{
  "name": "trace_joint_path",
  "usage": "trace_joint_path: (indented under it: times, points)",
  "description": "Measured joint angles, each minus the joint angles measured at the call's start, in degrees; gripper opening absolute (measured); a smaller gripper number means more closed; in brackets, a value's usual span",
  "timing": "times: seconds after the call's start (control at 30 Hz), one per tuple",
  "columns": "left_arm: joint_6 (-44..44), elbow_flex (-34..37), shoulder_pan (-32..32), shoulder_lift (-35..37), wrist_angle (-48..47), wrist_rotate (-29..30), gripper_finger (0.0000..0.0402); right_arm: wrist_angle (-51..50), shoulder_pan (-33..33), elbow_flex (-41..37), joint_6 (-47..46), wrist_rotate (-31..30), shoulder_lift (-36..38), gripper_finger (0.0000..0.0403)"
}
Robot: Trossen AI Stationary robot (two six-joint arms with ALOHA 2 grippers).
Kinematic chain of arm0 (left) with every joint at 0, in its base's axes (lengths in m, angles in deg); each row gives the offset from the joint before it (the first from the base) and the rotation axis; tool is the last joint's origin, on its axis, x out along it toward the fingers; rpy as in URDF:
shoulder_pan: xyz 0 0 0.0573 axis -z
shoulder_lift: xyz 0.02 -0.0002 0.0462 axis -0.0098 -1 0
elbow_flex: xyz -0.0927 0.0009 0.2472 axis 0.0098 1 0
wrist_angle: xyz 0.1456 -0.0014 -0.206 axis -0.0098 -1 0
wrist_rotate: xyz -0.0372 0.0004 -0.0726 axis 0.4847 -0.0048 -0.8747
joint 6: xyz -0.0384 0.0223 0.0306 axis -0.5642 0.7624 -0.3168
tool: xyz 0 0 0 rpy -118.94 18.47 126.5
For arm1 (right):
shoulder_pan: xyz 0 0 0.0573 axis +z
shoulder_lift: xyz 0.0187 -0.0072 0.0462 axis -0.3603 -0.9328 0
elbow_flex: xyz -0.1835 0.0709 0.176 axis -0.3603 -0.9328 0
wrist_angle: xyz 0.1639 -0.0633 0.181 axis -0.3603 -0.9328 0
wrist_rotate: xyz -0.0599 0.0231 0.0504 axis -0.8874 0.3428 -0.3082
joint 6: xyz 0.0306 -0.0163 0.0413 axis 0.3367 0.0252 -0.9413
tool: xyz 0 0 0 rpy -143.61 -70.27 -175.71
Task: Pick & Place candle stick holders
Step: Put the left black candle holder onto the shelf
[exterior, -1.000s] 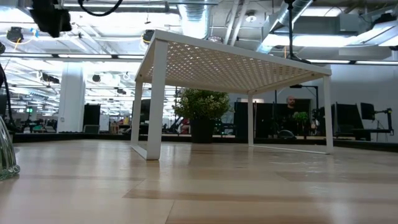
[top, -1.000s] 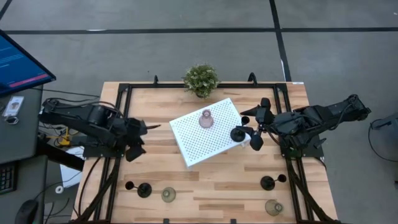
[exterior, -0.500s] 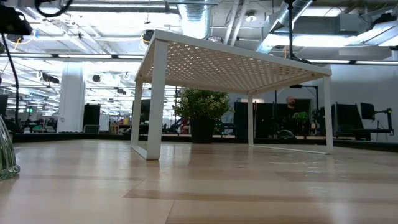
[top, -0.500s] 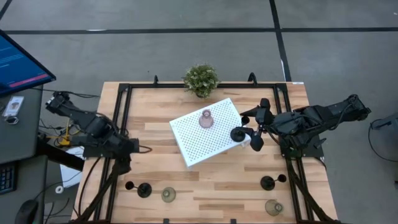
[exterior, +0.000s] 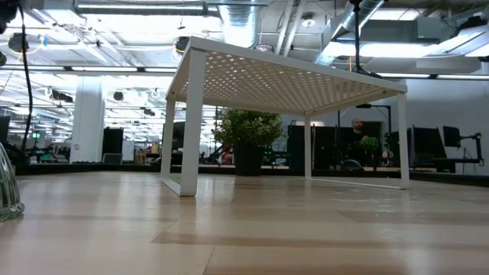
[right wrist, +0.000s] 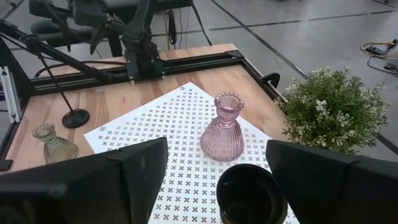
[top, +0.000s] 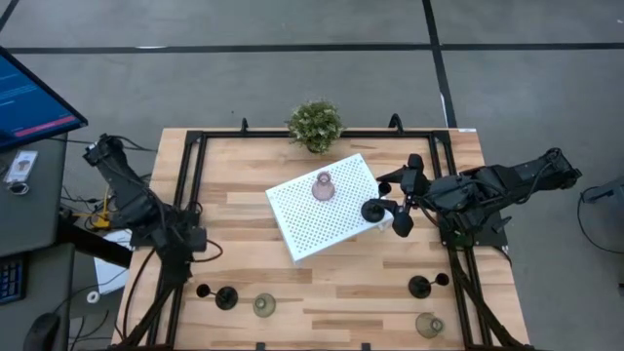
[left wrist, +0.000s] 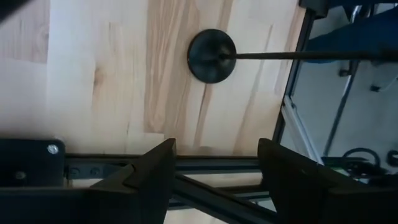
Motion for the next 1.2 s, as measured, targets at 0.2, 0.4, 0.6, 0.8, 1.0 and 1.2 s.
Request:
trace_joint_path:
  times: [0.2, 0.4, 0.6, 0.8, 1.0, 1.2]
  points:
    - [-0.1, 0.0, 5.6, 0.0, 0.4, 7.1, 0.0227, 0.1, 0.0, 0.0, -0.2, 0.4, 0.0, 0.0265]
    - [0.0, 0.0, 10.2, -1.4, 1.0, 14.1, 0.0227, 0.1, 0.0, 0.0, -0.4, 0.4, 0.0, 0.0265]
    - [-1.5, 0.0, 13.1, -5.0, 3.4, 16.4, 0.0227, 0.1, 0.0, 0.0, -1.4, 0.4, 0.0, 0.0265]
    - [-1.5, 0.0, 15.7, -9.6, 6.5, 22.2, 0.0227, 0.2, 0.0, 0.0, -1.8, 0.3, 0.0, 0.0265]
    - [-3.1, 0.0, 17.9, -13.4, 7.4, 28.4, 0.0227, 2.1, 0.0, 0.0, -2.6, 0.3, 0.0, 0.0265]
    - [-6.6, 0.0, 20.8, -14.9, 10.6, 29.0, 0.0227, 2.8, 0.0, 0.0, -2.5, 0.3, 0.0, 0.0265]
